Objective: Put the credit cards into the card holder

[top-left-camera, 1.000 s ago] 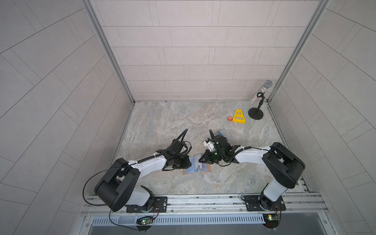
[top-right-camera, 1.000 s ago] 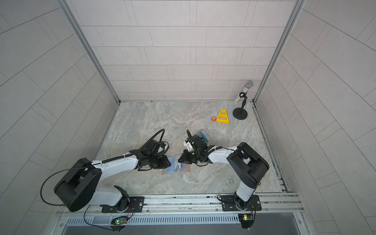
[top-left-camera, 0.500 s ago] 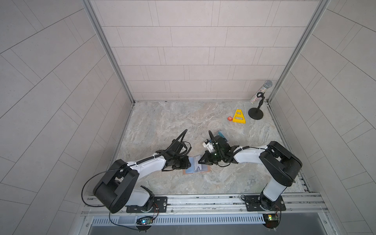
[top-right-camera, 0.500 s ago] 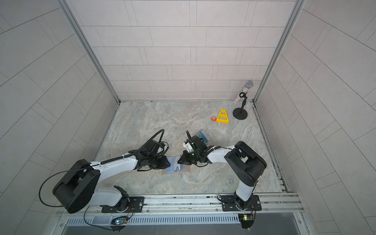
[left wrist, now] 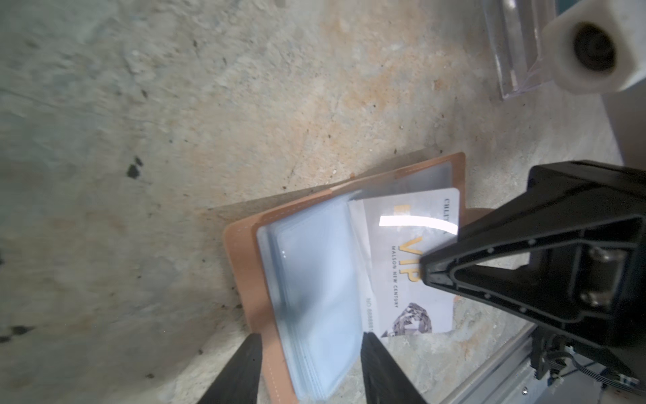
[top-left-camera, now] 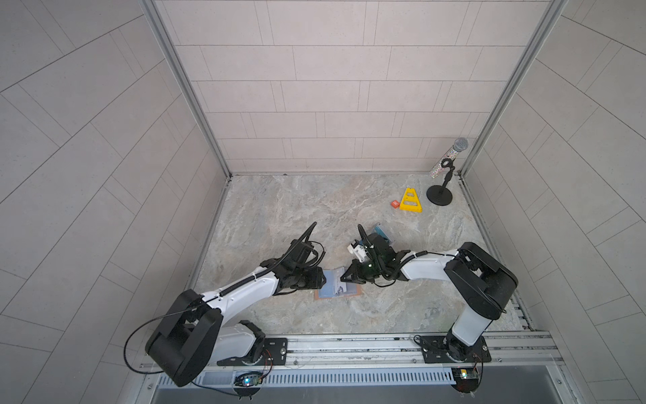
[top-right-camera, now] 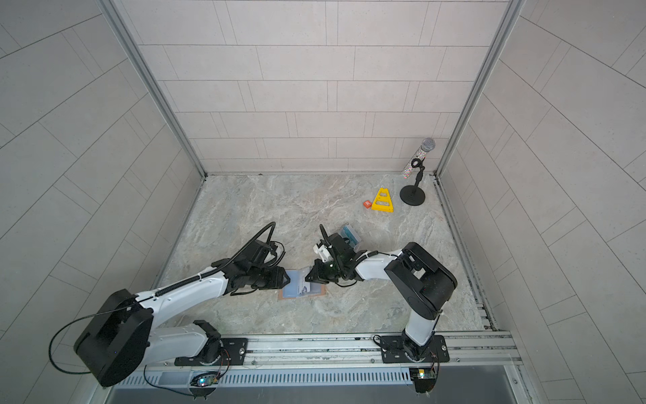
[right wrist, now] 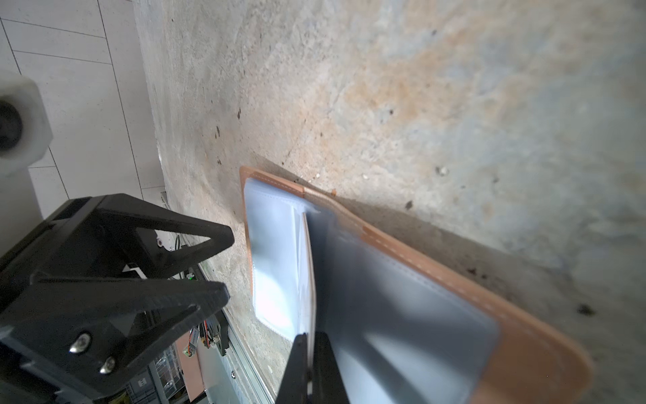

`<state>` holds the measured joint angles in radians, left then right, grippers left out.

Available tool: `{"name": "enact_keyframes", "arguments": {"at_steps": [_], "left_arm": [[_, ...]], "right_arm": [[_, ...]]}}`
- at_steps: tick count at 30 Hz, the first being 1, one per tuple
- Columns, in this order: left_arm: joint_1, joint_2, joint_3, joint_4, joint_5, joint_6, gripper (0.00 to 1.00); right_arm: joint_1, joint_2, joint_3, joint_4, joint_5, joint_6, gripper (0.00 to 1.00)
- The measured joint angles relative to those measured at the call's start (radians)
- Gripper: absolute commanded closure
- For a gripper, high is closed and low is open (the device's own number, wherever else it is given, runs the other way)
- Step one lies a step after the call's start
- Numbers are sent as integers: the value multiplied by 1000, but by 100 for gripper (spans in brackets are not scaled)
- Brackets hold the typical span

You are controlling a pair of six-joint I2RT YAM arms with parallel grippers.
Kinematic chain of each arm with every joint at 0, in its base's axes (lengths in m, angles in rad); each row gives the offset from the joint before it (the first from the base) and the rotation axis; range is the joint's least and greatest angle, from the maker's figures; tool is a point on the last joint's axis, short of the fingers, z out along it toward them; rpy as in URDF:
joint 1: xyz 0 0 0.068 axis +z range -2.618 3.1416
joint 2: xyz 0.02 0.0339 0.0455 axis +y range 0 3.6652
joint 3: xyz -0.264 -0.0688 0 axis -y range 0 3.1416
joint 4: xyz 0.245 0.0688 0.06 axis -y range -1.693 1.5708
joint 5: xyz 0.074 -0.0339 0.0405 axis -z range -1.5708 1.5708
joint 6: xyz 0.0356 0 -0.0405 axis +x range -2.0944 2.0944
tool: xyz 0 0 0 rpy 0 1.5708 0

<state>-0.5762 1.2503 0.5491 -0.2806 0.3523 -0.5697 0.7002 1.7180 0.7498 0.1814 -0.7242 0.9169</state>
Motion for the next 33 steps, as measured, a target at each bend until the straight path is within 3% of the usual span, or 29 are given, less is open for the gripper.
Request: {"name": "enact_keyframes", "arguments": {"at_steps": [7, 15, 21, 33], "left_arm": [[0, 8, -23, -21, -63, -20, 52], [0, 37, -35, 16, -33, -32, 61], [0, 48, -36, 28, -18, -32, 67], [0, 54, -44, 47, -9, -32, 74]], "right_arm": [[0, 5, 4, -4, 0, -5, 100], [2, 8, 23, -35, 7, -25, 100], [6, 13, 41, -74, 29, -41, 85], [15, 33, 69, -129, 61, -60, 82]]}}
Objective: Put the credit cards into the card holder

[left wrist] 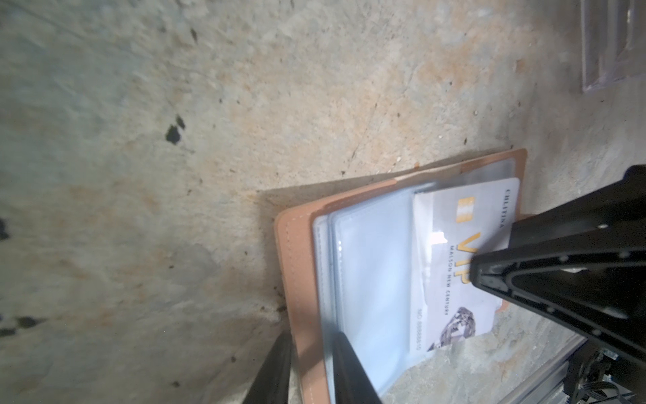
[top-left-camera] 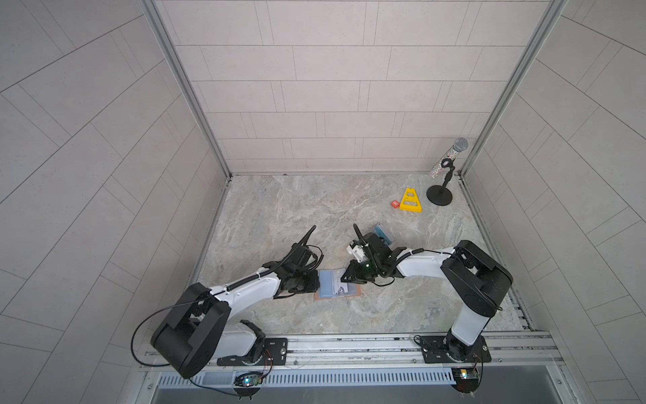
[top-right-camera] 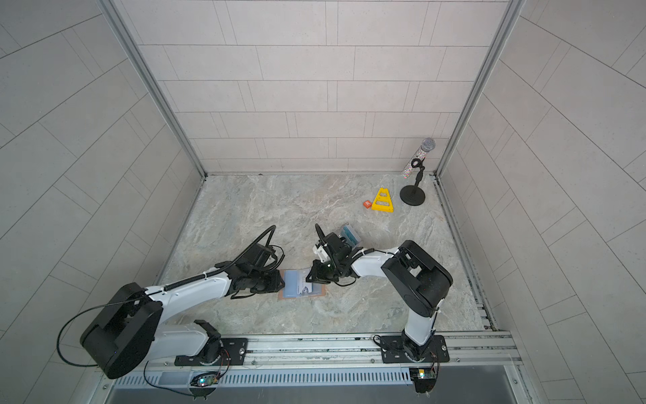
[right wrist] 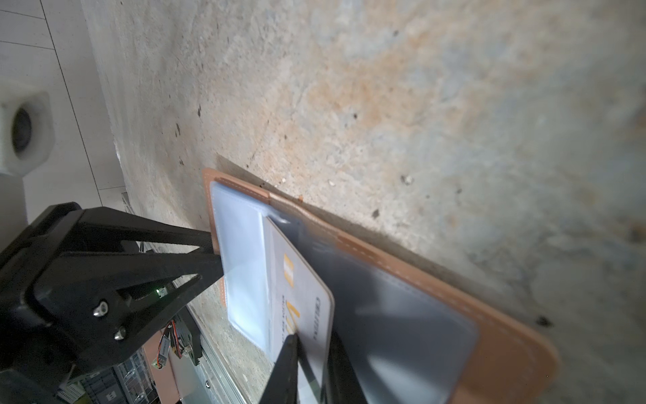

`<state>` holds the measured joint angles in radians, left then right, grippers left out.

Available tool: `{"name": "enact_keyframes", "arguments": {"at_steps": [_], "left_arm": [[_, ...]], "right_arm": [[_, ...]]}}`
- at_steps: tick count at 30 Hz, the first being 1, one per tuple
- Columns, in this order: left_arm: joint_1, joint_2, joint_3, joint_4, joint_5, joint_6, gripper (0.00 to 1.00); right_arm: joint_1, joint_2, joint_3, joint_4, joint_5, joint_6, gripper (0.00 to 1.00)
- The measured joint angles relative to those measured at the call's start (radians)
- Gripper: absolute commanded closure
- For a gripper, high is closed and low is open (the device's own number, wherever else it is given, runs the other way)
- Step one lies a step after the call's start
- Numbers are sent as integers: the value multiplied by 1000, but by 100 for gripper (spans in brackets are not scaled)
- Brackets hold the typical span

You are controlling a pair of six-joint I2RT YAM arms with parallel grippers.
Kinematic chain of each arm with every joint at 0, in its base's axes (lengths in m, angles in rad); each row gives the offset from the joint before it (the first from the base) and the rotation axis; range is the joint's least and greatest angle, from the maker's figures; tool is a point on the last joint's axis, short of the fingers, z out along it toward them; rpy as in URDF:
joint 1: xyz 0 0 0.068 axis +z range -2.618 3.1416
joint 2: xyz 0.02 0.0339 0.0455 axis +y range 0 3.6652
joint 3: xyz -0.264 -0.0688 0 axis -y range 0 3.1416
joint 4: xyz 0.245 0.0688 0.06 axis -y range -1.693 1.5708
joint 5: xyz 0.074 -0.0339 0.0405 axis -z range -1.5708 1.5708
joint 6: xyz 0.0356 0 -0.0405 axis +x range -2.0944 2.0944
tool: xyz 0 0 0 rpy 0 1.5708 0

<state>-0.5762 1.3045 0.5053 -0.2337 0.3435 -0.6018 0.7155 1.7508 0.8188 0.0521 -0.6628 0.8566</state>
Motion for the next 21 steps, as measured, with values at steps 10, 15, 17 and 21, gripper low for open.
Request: {"name": "enact_keyframes", "arguments": {"at_steps": [10, 15, 17, 21], "left_arm": [[0, 0, -5, 9, 3, 0, 74], [0, 0, -6, 12, 3, 0, 74], [0, 0, -6, 13, 3, 0, 74], [0, 0, -6, 13, 3, 0, 74]], "right_arm": [[31, 21, 36, -19, 17, -4, 74], [41, 21, 50, -36, 26, -4, 66], [44, 20, 55, -43, 30, -5, 60], [50, -3, 65, -85, 63, -22, 49]]}}
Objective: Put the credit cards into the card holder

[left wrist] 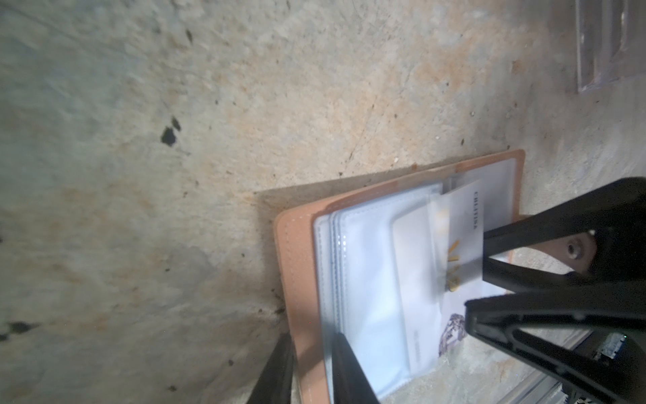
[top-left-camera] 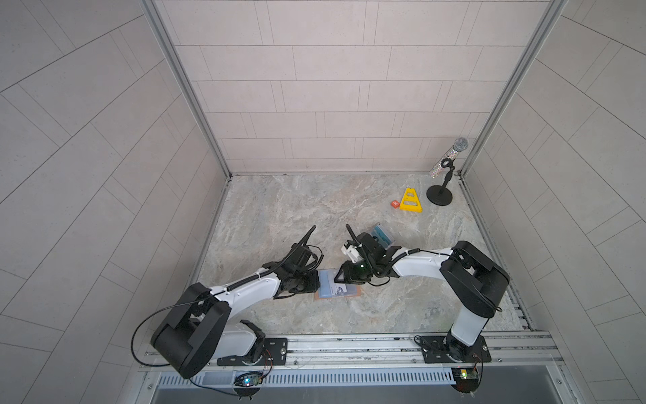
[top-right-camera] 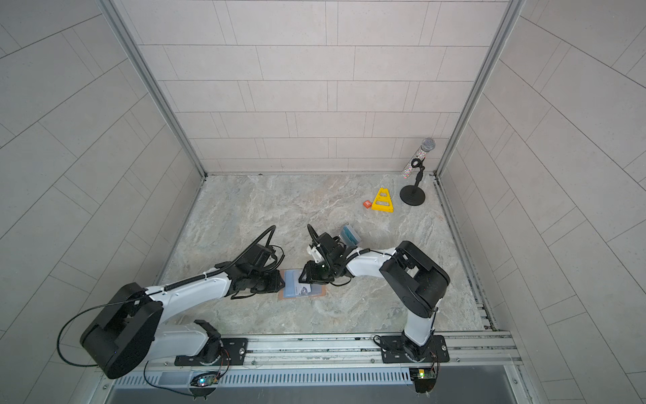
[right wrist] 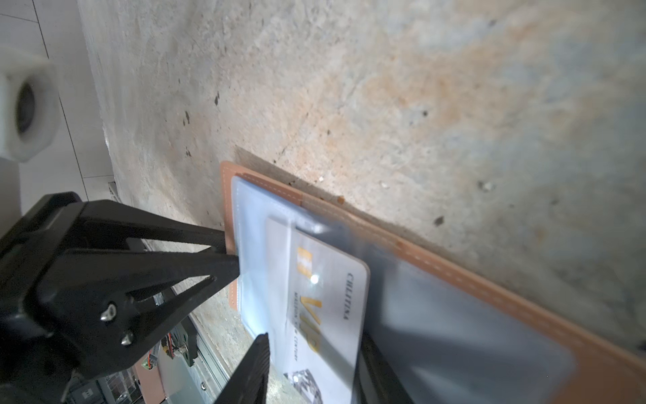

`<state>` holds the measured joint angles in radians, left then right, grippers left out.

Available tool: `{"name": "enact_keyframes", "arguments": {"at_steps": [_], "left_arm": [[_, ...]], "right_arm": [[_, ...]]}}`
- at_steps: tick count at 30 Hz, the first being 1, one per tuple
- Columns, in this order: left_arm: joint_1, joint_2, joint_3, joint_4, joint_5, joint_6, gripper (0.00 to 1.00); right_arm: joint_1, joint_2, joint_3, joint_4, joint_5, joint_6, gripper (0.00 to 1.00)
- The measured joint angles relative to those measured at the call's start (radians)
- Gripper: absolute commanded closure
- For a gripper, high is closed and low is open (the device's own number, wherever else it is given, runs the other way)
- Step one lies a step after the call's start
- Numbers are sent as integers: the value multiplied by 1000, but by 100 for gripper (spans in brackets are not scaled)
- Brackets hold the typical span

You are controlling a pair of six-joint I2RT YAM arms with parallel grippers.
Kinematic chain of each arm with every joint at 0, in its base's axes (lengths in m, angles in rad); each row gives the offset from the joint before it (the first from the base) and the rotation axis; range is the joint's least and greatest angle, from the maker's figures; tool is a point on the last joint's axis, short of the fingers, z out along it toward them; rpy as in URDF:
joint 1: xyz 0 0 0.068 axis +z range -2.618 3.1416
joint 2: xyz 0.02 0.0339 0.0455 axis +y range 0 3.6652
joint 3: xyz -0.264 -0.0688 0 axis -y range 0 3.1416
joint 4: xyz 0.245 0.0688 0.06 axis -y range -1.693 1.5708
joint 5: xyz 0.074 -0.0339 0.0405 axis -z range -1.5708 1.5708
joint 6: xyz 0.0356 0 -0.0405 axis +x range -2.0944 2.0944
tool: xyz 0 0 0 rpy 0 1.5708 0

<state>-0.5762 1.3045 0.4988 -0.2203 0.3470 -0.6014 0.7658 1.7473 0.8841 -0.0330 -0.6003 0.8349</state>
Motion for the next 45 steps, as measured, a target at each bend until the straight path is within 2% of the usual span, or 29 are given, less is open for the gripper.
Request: {"name": "enact_keyframes", "arguments": {"at_steps": [4, 9, 15, 19, 24, 27, 45], "left_arm": [[0, 0, 0, 0, 0, 0, 74], [0, 0, 0, 0, 0, 0, 74], [0, 0, 0, 0, 0, 0, 74], [0, 0, 0, 0, 0, 0, 74], [0, 0, 0, 0, 0, 0, 74], [0, 0, 0, 0, 0, 0, 74], [0, 0, 0, 0, 0, 8, 74]], "right_arm": [[5, -27, 11, -65, 45, -27, 44], [10, -40, 33, -137, 84, -59, 46], [24, -48, 64, -222, 142, -98, 56], [39, -48, 99, -280, 181, -124, 67], [55, -43, 126, -329, 223, -148, 87], [61, -31, 139, -348, 245, -155, 90], [85, 32, 163, -364, 269, -158, 91]]}}
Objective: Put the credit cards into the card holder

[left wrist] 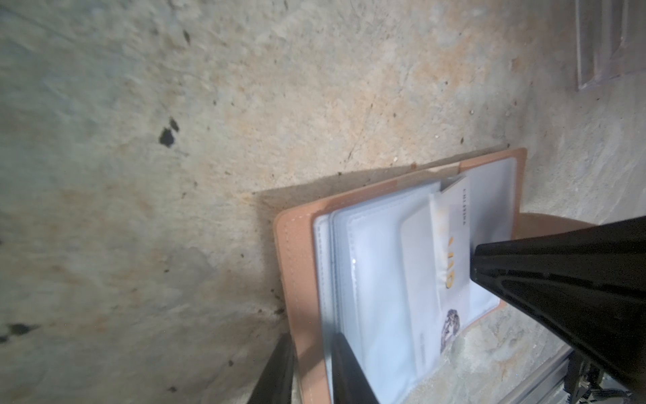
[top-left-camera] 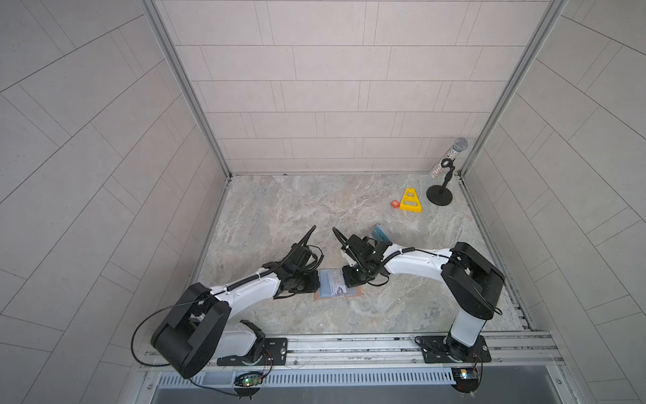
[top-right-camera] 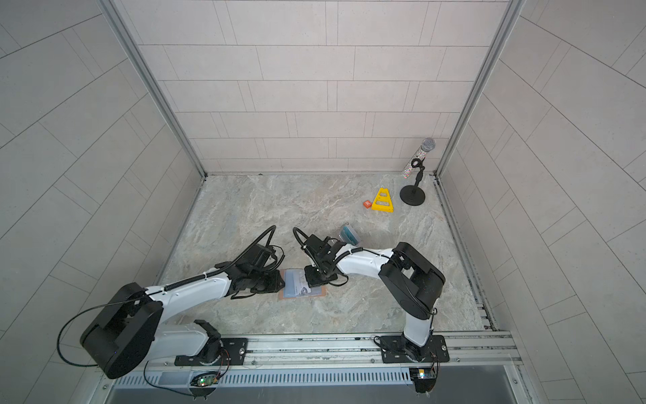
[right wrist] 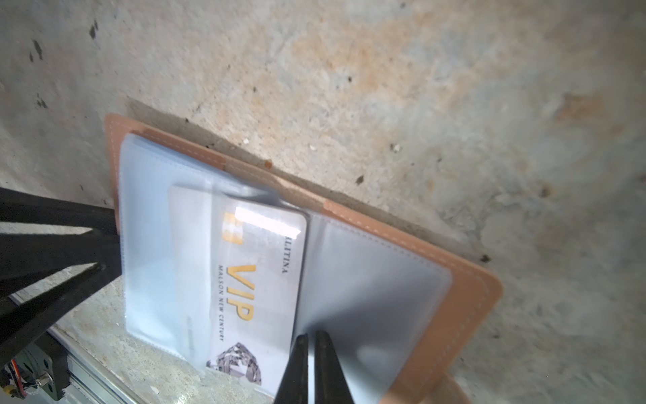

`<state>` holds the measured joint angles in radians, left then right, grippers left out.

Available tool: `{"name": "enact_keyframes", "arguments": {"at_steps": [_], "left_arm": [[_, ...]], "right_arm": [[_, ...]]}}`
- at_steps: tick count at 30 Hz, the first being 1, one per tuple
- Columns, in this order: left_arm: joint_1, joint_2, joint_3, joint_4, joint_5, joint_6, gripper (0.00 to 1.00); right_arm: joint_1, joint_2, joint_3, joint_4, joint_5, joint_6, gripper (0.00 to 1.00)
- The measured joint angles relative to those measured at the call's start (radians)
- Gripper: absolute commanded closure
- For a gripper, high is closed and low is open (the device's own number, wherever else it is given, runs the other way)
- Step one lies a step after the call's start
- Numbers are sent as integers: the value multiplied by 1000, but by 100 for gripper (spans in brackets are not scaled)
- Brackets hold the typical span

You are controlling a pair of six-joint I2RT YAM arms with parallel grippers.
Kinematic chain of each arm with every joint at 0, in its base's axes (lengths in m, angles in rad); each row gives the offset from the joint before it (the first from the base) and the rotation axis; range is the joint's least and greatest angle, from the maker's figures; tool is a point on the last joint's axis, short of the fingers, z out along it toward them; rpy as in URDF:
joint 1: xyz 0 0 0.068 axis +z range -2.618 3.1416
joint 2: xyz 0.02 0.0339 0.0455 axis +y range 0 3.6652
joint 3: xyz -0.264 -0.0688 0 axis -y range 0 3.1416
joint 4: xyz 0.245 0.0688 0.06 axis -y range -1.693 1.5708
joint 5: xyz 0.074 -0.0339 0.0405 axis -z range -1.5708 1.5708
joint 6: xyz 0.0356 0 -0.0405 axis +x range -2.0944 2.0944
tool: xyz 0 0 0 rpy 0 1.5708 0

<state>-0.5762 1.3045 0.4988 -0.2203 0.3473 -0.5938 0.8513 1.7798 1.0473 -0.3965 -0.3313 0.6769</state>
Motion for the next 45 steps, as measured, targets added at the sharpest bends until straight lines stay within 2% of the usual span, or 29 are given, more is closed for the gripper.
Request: {"name": "enact_keyframes", "arguments": {"at_steps": [45], "left_arm": [[0, 0, -1, 0, 0, 1, 74]], "right_arm": [[7, 32, -8, 207, -155, 60, 93]]}}
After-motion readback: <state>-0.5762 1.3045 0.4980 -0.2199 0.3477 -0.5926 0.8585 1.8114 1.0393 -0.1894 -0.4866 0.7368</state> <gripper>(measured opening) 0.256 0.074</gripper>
